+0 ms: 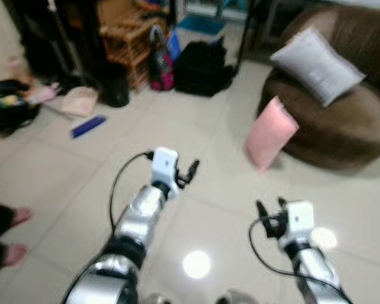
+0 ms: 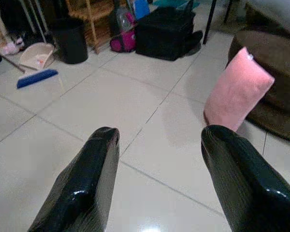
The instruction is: Move the pillow to the sofa from floor
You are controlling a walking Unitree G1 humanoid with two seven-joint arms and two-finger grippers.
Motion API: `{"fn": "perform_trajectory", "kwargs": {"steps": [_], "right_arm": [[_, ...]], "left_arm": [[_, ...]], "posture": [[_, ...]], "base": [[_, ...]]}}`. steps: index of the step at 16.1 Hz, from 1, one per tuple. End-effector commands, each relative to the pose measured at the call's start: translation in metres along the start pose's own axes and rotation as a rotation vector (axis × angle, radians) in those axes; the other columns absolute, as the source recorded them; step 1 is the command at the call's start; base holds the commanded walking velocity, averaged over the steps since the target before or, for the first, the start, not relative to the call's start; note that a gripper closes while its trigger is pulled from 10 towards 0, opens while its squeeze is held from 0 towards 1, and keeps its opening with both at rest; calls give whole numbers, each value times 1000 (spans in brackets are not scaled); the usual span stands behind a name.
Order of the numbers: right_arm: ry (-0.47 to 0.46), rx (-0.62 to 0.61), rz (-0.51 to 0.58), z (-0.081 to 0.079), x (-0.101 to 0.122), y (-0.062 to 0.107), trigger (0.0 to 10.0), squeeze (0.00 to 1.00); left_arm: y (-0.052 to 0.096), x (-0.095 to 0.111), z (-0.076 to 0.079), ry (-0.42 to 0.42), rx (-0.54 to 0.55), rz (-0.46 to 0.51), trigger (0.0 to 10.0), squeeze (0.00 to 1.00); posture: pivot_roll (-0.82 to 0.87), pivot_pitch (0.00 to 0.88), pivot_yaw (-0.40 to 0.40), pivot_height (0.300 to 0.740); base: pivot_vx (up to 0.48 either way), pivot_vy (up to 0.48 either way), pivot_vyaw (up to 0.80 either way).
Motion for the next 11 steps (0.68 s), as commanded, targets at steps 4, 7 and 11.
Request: {"fn": "perform_trajectory", "kwargs": {"steps": [4,7,11], "right_arm": [[2,-6,-9,3,0,4,10000,0],[7,1,-20,3,-3,6,10000,0],[9,15,-32,0,-4,8,10000,0]], "left_arm": [[0,4,3,16,-13,33,10000,0],[1,5,4,85,-12,53,10000,0],[0,-4,2,99,31,-2,10000,0]], "posture": [[-210,77,-30,740],[-210,82,-35,740],[-210,91,-37,740]], "base": [[330,243,0],[217,350,0],[0,0,0]]}}
Point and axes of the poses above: a point about 5 cm out from each wrist's last joint towards the gripper, its own y axis pointing back from the gripper into the wrist, its own x axis along the axis of the wrist's last joint, z = x × y, the point moved 2 cm from there along -y, pointing out of the wrist towards the gripper, and after that the axes turned 10 degrees about y, right-handed, at the moved point
